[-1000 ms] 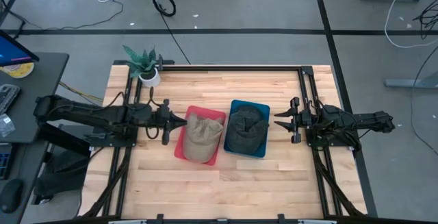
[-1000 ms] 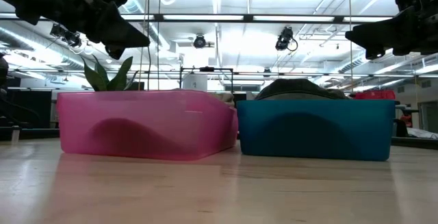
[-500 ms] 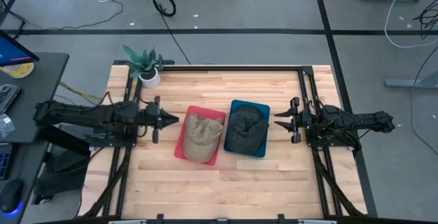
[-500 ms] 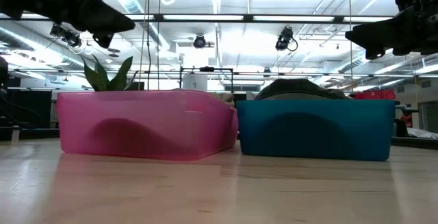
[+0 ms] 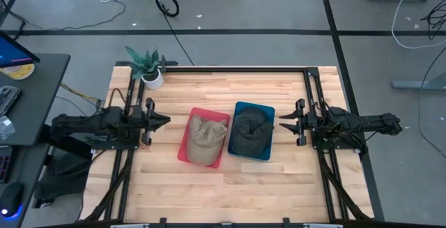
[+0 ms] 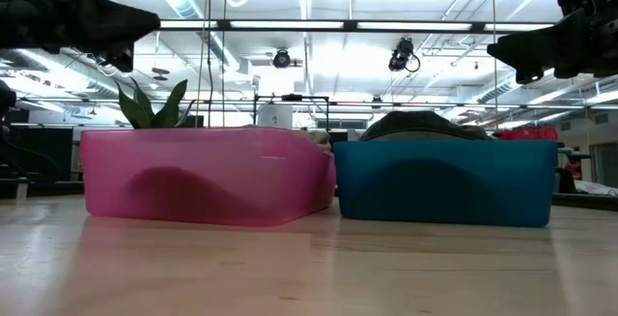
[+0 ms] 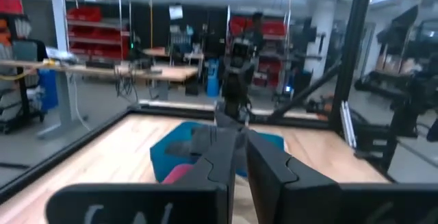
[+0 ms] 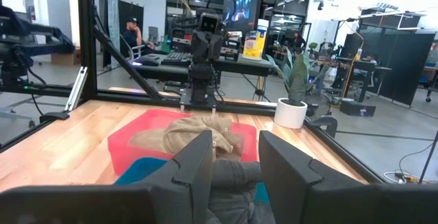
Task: Pick & Place hat
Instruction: Return to Home Position
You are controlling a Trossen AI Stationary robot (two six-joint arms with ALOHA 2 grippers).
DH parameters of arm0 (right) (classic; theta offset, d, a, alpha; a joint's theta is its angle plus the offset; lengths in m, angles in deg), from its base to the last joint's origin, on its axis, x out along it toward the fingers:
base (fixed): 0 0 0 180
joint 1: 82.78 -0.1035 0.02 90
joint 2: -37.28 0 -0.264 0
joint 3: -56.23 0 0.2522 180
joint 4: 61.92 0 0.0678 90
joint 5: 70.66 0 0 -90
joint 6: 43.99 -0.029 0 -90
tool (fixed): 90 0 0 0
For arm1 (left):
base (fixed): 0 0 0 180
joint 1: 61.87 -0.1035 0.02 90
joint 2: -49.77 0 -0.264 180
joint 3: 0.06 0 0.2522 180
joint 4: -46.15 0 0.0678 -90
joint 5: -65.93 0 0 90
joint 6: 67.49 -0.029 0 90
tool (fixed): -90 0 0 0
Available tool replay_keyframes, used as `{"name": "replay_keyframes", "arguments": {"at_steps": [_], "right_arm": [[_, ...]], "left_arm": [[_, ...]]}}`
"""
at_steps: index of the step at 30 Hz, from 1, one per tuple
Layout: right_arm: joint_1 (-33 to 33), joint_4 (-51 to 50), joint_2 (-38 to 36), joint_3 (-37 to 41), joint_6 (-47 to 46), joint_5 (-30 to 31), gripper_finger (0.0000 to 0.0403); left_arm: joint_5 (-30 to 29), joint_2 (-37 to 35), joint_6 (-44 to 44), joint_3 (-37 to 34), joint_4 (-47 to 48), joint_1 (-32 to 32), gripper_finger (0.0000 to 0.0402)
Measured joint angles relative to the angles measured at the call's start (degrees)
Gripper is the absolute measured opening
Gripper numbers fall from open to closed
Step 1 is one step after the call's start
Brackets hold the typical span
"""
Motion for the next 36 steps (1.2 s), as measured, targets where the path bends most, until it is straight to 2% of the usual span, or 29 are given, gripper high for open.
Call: {"name": "replay_keyframes", "arguments": {"at_steps": [4, 6, 13, 19, 36], "right_arm": [[0.0, 0.0, 0.0, 0.0, 0.0, 0.0, 0.0123], [0.0, -0.1, 0.0, 0.0, 0.0, 0.0, 0.0123], [0.0, 0.0, 0.1, 0.0, 0.0, 0.0, 0.0123], [0.0, 0.0, 0.1, 0.0, 0.0, 0.0, 0.0123], [0.0, 0.0, 0.1, 0.0, 0.0, 0.0, 0.0123]], "left_arm": [[0.0, -1.2, 0.0, -2.9, -3.2, 0.0, 0.0039], [0.0, -0.5, -0.2, -4.8, -8.6, 0.0, 0.0039], [1.3, -0.5, -2.9, -4.8, -5.9, 0.0, 0.0039], [1.7, -0.5, -7.5, -4.8, 1.4, 0.0, 0.0039], [1.7, -0.1, -8.5, -4.8, 0.5, 0.0, 0.0039]]}}
